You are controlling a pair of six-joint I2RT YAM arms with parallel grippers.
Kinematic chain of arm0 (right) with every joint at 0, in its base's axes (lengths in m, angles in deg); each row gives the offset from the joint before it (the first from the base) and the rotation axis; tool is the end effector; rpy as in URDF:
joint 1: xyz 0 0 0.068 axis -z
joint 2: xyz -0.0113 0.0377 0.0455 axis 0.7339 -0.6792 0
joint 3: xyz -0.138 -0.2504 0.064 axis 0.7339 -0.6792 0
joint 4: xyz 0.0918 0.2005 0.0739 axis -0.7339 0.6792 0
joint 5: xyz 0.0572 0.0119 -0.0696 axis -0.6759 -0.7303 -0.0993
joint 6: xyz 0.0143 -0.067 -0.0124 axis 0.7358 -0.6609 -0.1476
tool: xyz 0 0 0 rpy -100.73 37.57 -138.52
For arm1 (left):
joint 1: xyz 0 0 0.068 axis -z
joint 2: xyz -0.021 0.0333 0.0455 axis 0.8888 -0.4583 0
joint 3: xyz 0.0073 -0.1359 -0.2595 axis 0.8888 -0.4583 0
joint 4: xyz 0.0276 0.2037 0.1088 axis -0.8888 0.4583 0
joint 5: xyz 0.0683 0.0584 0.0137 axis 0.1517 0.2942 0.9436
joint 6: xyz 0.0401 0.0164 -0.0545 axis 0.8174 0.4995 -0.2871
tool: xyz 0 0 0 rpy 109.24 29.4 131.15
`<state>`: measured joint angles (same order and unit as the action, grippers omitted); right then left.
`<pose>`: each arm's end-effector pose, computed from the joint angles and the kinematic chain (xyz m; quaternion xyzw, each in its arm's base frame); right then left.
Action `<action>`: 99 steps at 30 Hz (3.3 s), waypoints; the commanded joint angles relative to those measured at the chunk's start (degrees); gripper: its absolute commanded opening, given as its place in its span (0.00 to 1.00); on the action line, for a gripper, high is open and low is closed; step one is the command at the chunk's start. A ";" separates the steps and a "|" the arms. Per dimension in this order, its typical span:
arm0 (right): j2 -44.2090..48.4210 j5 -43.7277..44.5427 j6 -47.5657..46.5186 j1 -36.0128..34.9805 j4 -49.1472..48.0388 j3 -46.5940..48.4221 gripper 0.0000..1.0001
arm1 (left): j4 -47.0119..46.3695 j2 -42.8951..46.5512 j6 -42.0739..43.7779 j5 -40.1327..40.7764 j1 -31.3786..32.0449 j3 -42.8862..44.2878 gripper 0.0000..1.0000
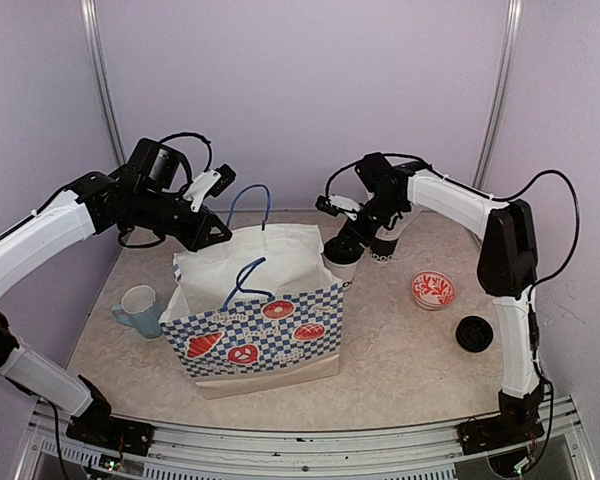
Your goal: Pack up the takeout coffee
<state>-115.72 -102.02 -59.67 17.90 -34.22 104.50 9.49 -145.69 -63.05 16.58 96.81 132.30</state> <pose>0.4078 0.2519 0.2560 -0.4915 0.8180 0.1769 0.2409 0.2246 -0.1676 0.3683 0.3554 0.8371 -0.2000 0.3648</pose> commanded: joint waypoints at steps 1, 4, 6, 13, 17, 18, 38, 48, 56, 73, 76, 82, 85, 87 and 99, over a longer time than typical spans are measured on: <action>10.89 -2.55 -1.46 0.23 -0.24 -6.73 0.65 | -6.25 -1.28 -0.79 -1.35 -0.67 -1.16 0.04; 16.77 -3.54 -2.51 -0.03 -0.65 -12.81 0.65 | -9.45 -2.26 -1.38 -1.34 -0.94 -1.34 0.03; 20.44 -4.27 -3.43 -0.10 -0.88 -16.87 0.64 | -11.95 -2.61 -1.88 -1.51 -1.31 -1.66 0.03; 34.06 -0.28 -8.24 -0.12 -1.44 -34.18 0.64 | -18.14 -5.15 -3.57 -3.90 -2.34 -0.23 0.03; 41.47 1.15 -12.69 -0.12 -0.02 -43.16 0.63 | -19.72 -8.70 -3.80 -5.77 -2.44 2.44 0.03; 42.92 0.96 -13.54 -0.08 0.56 -44.79 0.63 | -20.12 -9.66 -3.74 -6.27 -2.44 3.10 0.03; 51.85 -12.44 -20.94 -6.25 9.22 -53.36 0.61 | -14.55 -24.54 0.61 -10.62 -2.28 21.62 0.16; 44.08 -8.11 -18.25 -22.07 -1.94 -50.46 0.62 | -11.29 -17.43 2.87 6.88 0.34 24.67 0.68; 33.92 -3.70 -14.72 -31.11 -9.01 -43.62 0.62 | -8.20 -4.53 -0.20 12.65 2.30 17.78 0.71; 26.77 -5.04 -10.43 -33.43 -6.94 -37.88 0.88 | 9.73 1.49 -3.04 15.33 12.15 12.05 0.71; 30.38 -5.11 -11.45 -33.30 -5.12 -36.43 0.99 | 11.93 0.78 -2.51 17.43 16.89 11.83 0.71; 37.35 -8.10 -15.86 -30.39 2.98 -34.96 0.99 | 16.82 -1.56 -2.05 15.71 26.14 12.92 0.72; 42.97 -8.63 -18.30 -26.34 5.21 -38.65 0.99 | 17.94 -3.35 -2.24 13.56 29.97 13.44 0.72; 47.12 -9.53 -19.29 -21.65 5.61 -41.49 0.99 | 17.87 -4.61 -2.22 11.94 32.07 13.66 0.72; 60.00 -14.22 -11.31 -0.09 -11.02 -58.79 0.99 | 18.00 -18.16 0.52 12.03 36.32 18.15 0.99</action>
<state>-57.60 -114.44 -75.06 14.66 -37.63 49.03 26.35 -159.09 -63.49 27.35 132.34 146.26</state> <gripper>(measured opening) 0.994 0.928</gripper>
